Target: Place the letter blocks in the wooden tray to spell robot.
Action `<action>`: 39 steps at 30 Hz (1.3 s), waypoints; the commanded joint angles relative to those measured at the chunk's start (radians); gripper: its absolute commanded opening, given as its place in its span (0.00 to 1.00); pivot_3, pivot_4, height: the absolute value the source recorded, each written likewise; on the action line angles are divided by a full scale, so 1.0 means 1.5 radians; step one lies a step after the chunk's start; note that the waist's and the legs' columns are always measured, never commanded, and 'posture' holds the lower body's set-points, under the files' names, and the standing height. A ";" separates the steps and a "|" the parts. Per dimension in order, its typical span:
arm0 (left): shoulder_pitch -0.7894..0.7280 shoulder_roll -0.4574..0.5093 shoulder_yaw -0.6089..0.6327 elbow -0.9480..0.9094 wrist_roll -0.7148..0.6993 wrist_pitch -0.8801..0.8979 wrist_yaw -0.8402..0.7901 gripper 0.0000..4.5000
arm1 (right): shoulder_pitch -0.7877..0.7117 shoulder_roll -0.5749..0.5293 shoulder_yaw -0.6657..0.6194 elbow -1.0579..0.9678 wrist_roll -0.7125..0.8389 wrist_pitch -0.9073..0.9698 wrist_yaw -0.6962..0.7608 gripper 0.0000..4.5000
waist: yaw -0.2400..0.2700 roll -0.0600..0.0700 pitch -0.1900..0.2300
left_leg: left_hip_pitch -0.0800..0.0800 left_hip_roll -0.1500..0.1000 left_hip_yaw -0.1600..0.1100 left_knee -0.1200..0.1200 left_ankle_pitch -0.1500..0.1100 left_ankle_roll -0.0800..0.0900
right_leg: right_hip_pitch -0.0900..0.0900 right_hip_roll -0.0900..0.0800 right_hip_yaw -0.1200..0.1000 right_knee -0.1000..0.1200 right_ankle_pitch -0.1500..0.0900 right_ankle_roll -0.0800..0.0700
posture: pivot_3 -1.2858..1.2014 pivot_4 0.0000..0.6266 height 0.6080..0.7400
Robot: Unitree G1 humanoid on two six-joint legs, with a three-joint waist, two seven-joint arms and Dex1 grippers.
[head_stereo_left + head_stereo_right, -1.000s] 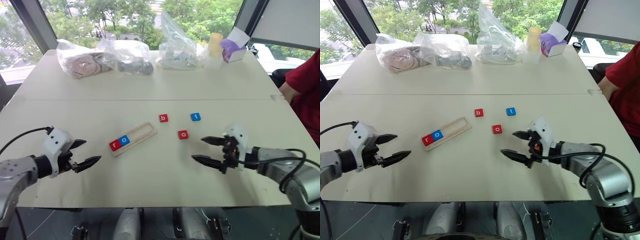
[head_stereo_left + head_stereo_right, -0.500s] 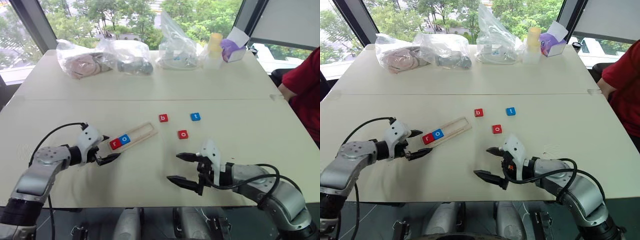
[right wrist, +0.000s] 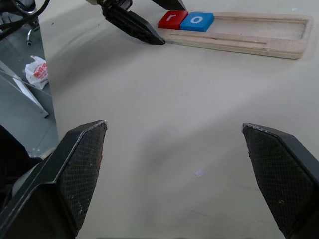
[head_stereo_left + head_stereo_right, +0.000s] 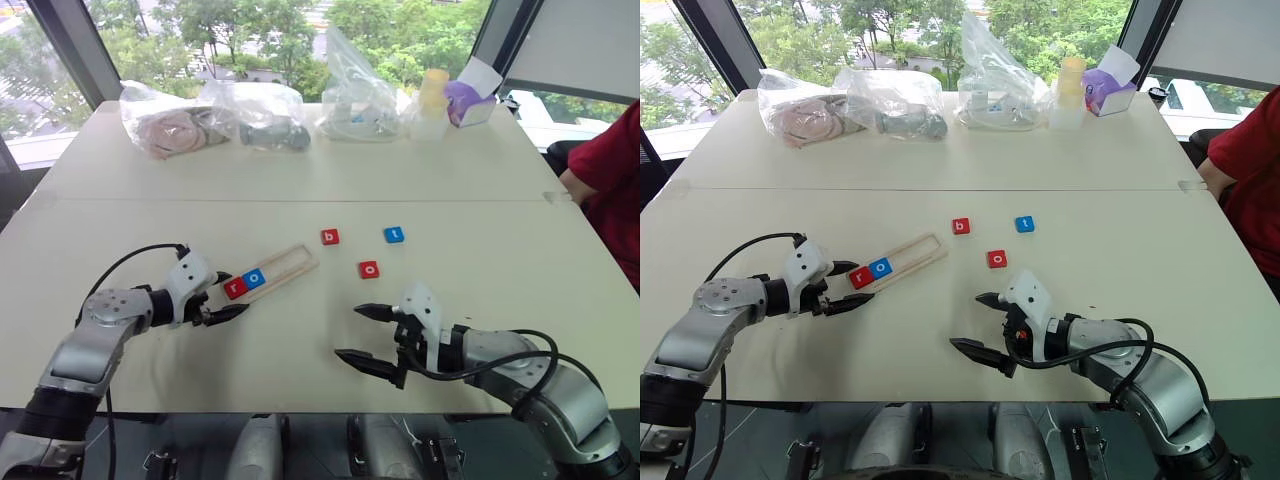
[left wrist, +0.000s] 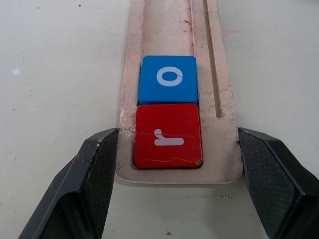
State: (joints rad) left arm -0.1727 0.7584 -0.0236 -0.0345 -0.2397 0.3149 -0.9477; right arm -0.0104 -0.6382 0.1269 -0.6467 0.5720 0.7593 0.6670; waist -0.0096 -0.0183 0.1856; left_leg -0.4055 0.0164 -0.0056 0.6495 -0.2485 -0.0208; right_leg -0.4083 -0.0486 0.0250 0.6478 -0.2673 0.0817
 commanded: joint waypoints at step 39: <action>-0.180 0.060 -0.064 0.116 0.029 -0.132 -0.289 0.99 | -0.203 0.122 -0.063 0.073 0.005 0.138 -0.227 1.00 | -0.009 -0.001 0.000 | -0.001 0.001 0.000 0.000 0.000 0.000 | -0.002 0.003 0.000 0.002 0.001 0.002 | 0.52 0.24 1.00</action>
State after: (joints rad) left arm -0.4565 0.8111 -0.1776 0.2248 -0.1534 0.0663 -1.3856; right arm -0.2595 -0.4790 -0.0241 -0.5589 0.6167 0.9480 0.3638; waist -0.0227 -0.0194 0.1863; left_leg -0.4068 0.0179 -0.0058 0.6502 -0.2483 -0.0206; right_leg -0.4118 -0.0442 0.0254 0.6519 -0.2652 0.0844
